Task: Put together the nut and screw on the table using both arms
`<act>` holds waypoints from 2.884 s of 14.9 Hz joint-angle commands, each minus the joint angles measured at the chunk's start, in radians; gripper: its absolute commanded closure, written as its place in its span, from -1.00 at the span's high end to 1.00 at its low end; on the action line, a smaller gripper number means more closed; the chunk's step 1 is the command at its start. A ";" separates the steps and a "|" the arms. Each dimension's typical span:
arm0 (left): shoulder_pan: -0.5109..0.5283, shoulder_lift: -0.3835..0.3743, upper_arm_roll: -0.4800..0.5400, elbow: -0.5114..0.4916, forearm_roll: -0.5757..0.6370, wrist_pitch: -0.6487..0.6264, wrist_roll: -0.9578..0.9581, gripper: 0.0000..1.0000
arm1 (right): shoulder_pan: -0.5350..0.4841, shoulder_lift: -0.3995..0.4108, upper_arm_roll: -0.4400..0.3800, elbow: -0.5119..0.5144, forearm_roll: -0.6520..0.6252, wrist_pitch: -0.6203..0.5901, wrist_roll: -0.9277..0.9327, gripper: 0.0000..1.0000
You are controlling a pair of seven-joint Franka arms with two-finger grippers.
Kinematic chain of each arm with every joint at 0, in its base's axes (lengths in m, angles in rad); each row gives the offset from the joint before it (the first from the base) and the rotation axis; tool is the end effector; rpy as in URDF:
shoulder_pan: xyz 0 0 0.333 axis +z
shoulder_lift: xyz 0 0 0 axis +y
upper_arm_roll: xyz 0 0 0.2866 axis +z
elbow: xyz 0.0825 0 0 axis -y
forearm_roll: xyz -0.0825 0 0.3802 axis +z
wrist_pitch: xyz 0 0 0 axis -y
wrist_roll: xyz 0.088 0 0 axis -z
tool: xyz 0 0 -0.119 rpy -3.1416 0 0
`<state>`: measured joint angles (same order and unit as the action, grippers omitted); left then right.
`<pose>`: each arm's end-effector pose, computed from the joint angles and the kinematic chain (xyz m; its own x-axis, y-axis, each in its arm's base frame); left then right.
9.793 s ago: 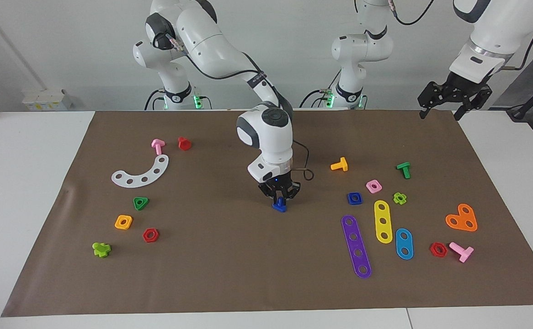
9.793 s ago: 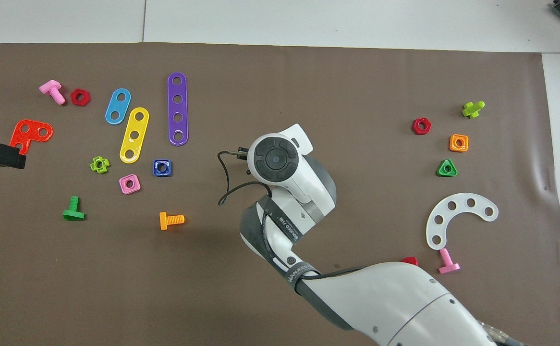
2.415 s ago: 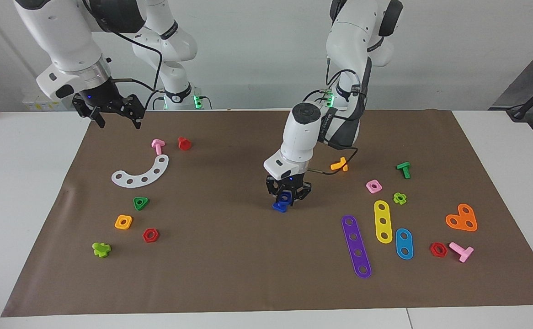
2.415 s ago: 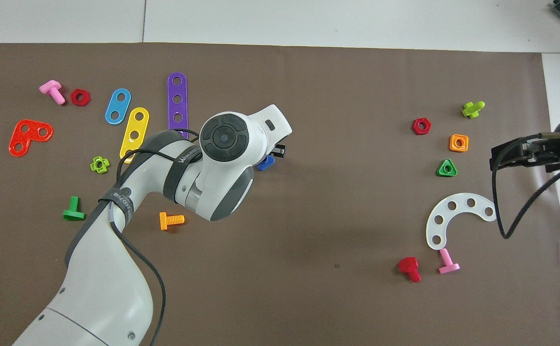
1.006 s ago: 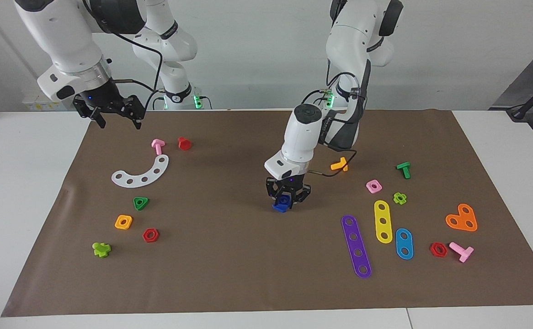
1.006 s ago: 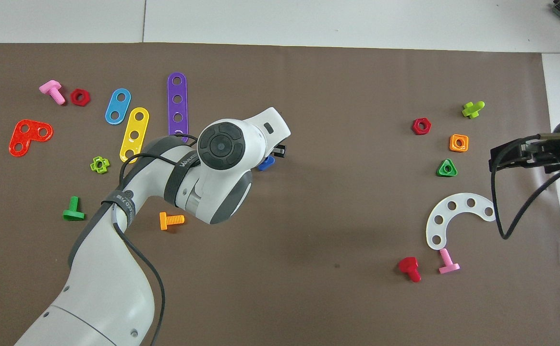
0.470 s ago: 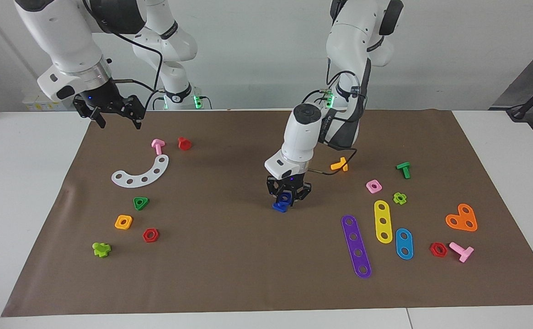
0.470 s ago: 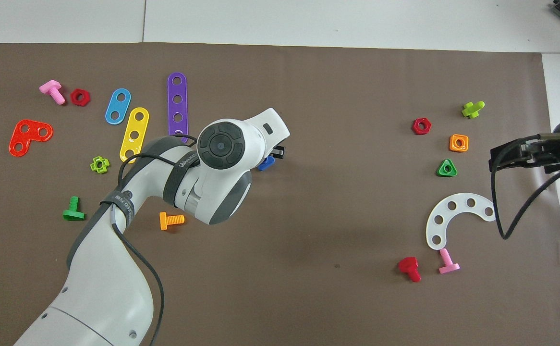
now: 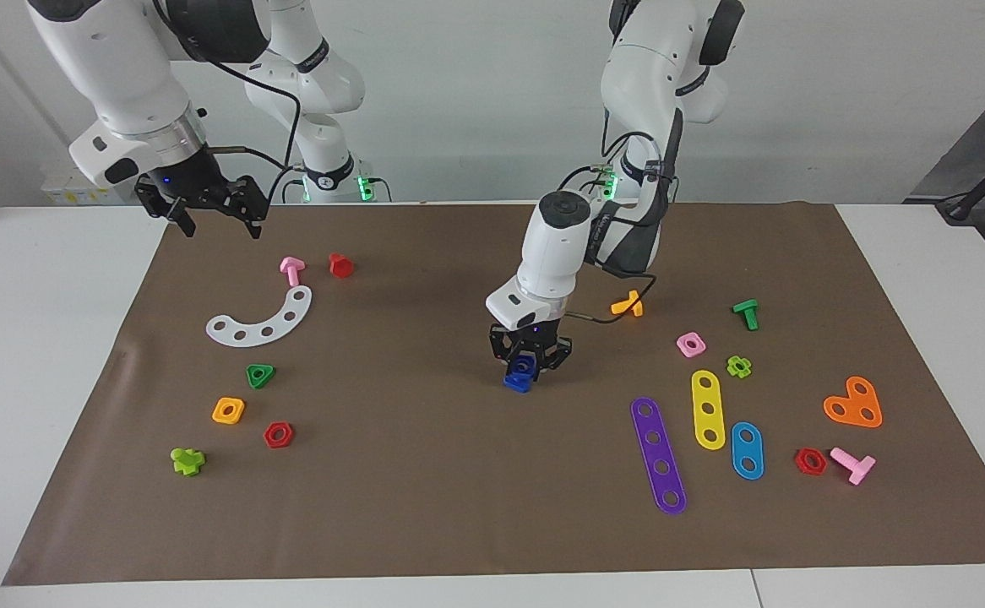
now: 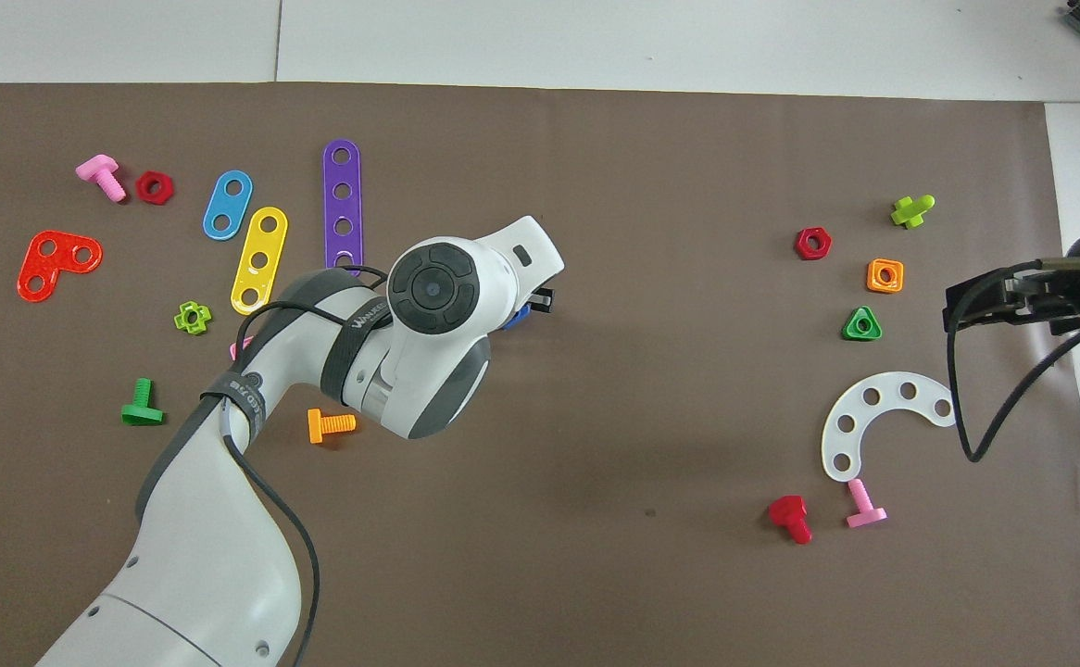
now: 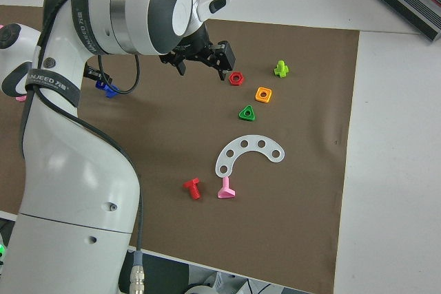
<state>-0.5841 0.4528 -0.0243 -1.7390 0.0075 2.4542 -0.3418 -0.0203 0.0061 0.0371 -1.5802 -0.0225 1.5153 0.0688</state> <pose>0.5528 -0.3833 0.3085 0.9383 -0.2459 0.2430 -0.2745 -0.9573 0.0913 0.5450 0.0063 0.5708 0.9962 -0.0532 -0.0692 -0.0515 -0.9983 0.0271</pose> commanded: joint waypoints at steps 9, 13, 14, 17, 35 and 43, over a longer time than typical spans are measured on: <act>-0.020 -0.014 0.017 -0.033 -0.017 0.039 0.000 1.00 | -0.013 -0.034 0.004 -0.044 0.016 0.031 -0.018 1.00; 0.004 -0.092 0.020 -0.048 -0.018 -0.064 0.009 1.00 | -0.013 -0.034 0.004 -0.044 0.016 0.031 -0.018 1.00; 0.033 -0.133 0.020 -0.074 -0.017 -0.084 0.012 1.00 | -0.013 -0.034 0.003 -0.044 0.016 0.031 -0.018 1.00; 0.116 -0.293 0.023 -0.218 -0.017 -0.101 0.079 1.00 | -0.013 -0.034 0.004 -0.044 0.016 0.031 -0.018 1.00; 0.520 -0.378 0.035 0.291 -0.018 -0.865 0.409 1.00 | -0.012 -0.023 -0.002 0.062 0.016 -0.064 -0.024 1.00; 0.520 -0.474 0.046 0.200 -0.018 -0.893 0.400 1.00 | -0.003 -0.026 0.000 0.049 0.026 -0.104 -0.021 1.00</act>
<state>-0.0729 0.0187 0.0225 -1.4845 0.0066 1.5604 0.0511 -0.0190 -0.0169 0.0358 -1.5280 -0.0191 1.4354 0.0688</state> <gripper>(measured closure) 0.000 0.000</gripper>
